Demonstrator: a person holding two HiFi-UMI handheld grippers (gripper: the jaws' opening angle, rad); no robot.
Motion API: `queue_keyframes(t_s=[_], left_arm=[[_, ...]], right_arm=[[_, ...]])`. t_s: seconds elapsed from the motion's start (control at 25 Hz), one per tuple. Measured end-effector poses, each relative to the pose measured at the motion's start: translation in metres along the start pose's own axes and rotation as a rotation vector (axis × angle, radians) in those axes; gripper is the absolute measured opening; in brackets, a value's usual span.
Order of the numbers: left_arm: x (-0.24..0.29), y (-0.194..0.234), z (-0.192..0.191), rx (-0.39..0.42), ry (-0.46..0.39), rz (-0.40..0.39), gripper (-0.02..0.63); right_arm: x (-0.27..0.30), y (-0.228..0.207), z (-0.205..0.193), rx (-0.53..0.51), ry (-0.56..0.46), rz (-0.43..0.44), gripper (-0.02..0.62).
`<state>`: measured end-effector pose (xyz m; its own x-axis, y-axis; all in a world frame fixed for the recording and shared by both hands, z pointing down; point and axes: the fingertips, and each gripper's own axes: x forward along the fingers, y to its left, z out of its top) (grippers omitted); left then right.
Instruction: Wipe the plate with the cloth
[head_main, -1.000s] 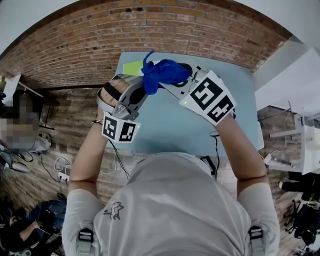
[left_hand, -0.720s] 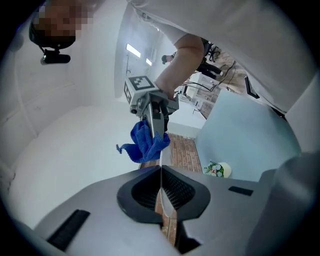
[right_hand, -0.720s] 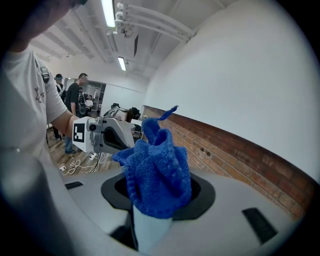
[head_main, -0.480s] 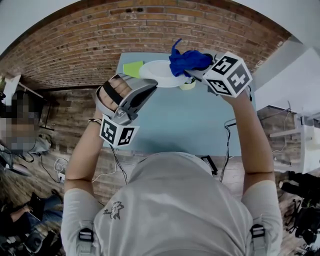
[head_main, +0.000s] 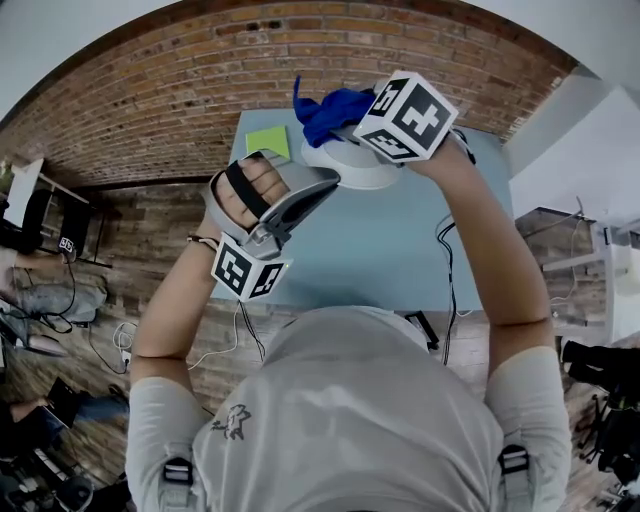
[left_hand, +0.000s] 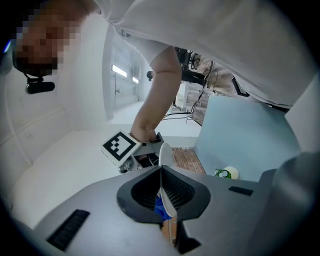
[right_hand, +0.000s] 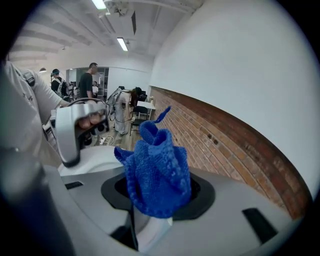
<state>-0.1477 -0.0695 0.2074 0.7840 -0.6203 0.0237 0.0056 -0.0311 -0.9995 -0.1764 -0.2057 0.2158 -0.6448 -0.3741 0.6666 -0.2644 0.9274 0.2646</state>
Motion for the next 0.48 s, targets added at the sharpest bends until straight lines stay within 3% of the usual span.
queue_keyframes(t_s=[0.24, 0.48], left_arm=[[0.004, -0.008, -0.034, -0.038, 0.07, -0.001, 0.017], [-0.006, -0.006, -0.062, -0.063, 0.14, 0.011, 0.017]], right_arm=[[-0.013, 0.038, 0.031, -0.052, -0.078, 0.023, 0.161], [-0.036, 0.045, 0.017, -0.029, -0.091, 0.023, 0.161]])
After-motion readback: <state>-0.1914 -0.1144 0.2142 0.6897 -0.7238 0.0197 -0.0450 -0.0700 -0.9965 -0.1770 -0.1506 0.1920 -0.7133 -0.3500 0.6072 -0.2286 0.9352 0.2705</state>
